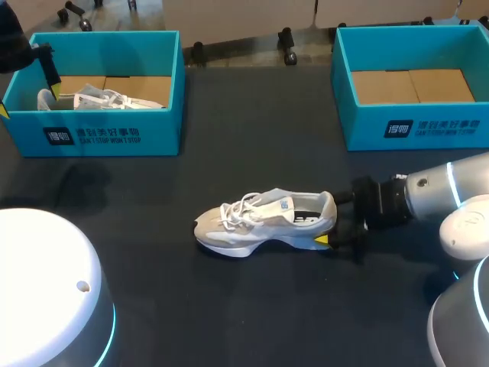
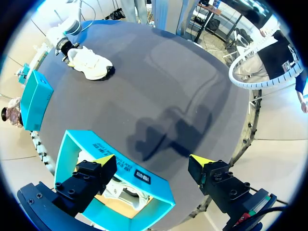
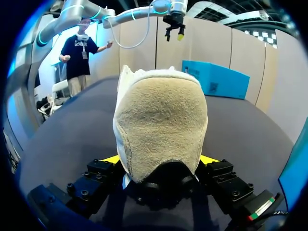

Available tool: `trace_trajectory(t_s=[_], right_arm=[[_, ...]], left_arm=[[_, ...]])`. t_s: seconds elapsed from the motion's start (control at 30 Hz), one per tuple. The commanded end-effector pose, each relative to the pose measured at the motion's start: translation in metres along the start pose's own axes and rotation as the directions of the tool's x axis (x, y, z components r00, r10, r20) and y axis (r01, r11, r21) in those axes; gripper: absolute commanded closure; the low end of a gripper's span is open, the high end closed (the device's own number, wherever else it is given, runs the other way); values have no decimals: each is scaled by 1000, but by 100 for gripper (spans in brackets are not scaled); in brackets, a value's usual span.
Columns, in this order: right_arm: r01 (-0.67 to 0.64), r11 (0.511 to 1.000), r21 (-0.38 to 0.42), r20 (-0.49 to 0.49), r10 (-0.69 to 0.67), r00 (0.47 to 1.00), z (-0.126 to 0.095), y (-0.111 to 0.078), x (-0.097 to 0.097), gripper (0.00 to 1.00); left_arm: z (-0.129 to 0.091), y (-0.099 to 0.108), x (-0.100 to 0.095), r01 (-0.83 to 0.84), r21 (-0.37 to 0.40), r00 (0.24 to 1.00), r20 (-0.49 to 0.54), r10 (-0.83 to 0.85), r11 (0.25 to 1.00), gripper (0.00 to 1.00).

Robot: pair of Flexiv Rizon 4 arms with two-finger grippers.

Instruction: Take the shoe out of the shoebox, open the shoe tongue, remove and reinsert the insole, then place the shoe into the shoebox

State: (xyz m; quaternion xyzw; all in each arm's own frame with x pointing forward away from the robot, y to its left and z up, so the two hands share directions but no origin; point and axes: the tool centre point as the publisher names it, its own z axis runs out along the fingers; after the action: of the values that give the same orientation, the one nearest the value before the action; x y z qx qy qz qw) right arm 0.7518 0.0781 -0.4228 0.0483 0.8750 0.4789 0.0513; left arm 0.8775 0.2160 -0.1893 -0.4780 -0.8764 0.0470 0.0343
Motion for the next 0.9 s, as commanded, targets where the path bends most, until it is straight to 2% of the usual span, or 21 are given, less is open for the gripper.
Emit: trace_trajectory(t_s=[0.03,0.13,0.17,0.2,0.23,0.3,0.33,0.5,0.8,0.9], right_arm=[[0,1000,2,4,0,1000,3,-1,0,100],[0,1000,2,4,0,1000,3,-1,0,100],[0,1000,2,4,0,1000,3,-1,0,100],[0,1000,2,4,0,1000,3,-1,0,100],[0,1000,2,4,0,1000,3,-1,0,100],[0,1000,2,4,0,1000,3,-1,0,100],[0,1000,2,4,0,1000,3,-1,0,100],[0,1000,2,4,0,1000,3,-1,0,100],[0,1000,2,4,0,1000,3,-1,0,100],[0,1000,2,4,0,1000,3,-1,0,100]], left_arm=[[0,-2,-3,108,18,994,-11,-108,994,0],[-1,-5,-5,331,1,943,-14,-331,944,0],[-1,-6,-6,426,-33,905,-10,-426,904,0],[-1,-8,-6,458,17,889,-2,-458,889,0],[-2,-7,-7,566,-28,825,10,-566,824,0],[-2,-15,-7,629,-28,777,43,-628,777,0],[0,-20,-10,663,-53,748,66,-660,746,0],[6,-39,-16,779,-36,627,83,-775,626,0],[20,-85,-32,917,27,391,133,-911,398,0],[23,-102,-38,933,45,349,131,-928,357,0]])
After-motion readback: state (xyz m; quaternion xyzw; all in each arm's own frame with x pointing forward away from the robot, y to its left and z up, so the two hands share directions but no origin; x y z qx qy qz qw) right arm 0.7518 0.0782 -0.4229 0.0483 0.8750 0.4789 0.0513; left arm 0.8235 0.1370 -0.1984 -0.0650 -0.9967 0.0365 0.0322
